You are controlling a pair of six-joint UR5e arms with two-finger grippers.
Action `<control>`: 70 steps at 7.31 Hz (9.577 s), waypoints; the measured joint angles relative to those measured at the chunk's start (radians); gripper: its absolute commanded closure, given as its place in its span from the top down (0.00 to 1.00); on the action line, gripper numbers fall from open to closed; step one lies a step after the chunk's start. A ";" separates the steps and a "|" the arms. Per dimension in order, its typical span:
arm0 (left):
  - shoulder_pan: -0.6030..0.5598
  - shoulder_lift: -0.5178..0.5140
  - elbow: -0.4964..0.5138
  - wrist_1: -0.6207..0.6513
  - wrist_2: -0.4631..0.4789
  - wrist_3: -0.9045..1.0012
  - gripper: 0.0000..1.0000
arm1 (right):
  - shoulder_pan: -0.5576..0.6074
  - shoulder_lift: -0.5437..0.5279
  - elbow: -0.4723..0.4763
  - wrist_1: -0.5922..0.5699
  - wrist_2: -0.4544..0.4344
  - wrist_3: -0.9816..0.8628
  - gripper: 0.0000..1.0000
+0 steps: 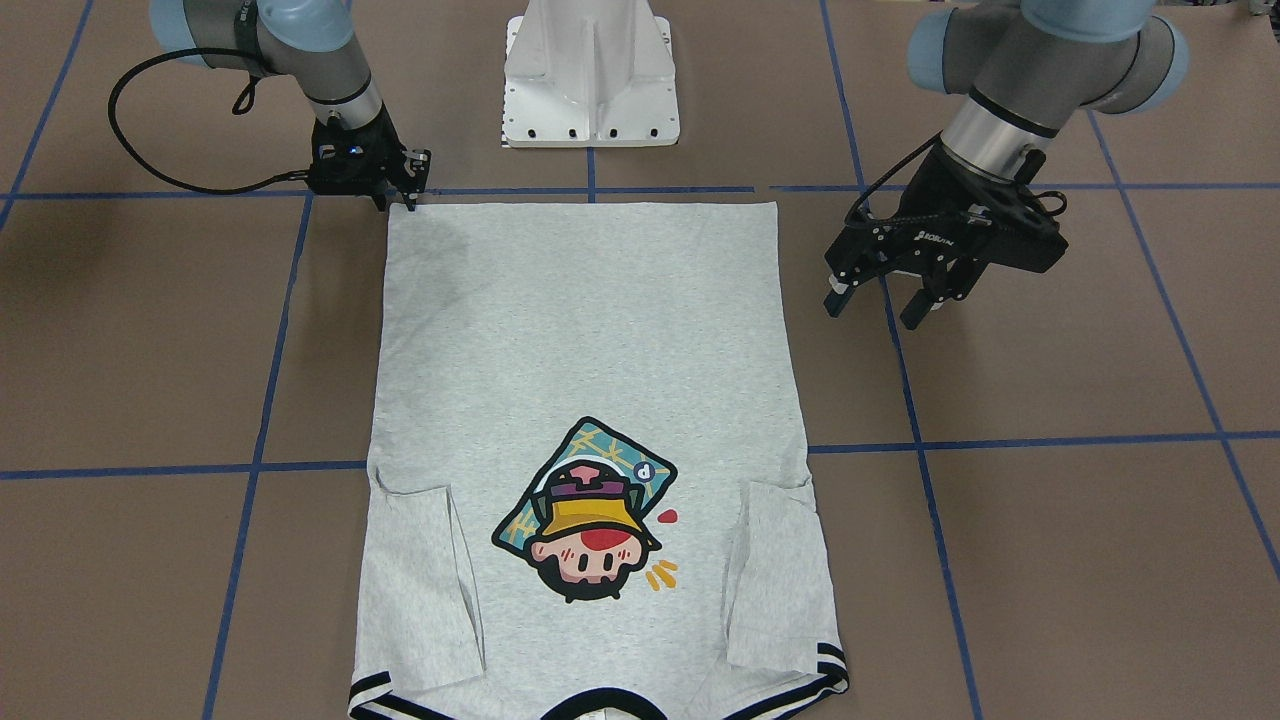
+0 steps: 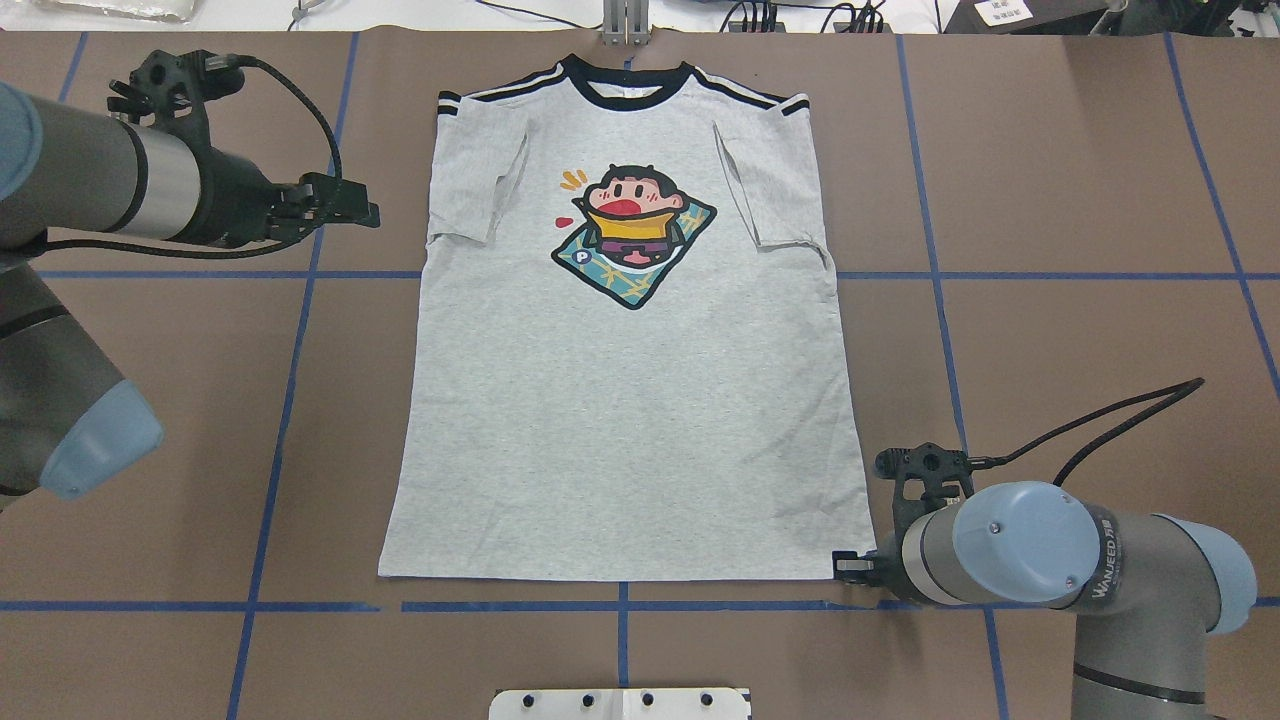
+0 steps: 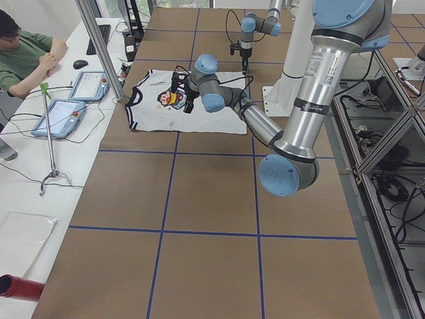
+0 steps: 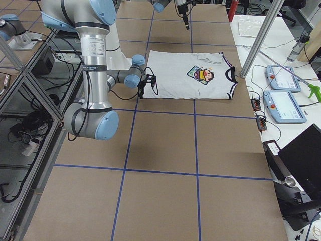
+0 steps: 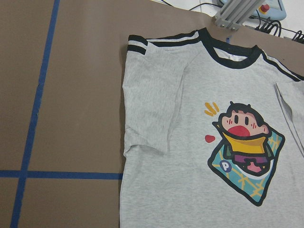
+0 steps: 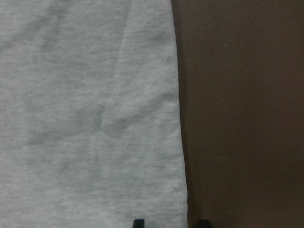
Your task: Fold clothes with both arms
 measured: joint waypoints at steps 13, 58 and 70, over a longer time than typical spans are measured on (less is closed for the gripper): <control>0.000 -0.003 0.001 0.000 0.000 0.002 0.99 | 0.000 0.005 -0.014 -0.006 0.002 0.000 0.03; 0.622 0.214 -0.245 0.156 0.327 -0.516 0.00 | 0.160 0.017 0.155 0.006 0.198 0.083 0.00; 0.650 0.229 -0.515 0.302 0.212 -0.552 0.00 | 0.290 -0.062 0.243 0.005 0.497 0.043 0.00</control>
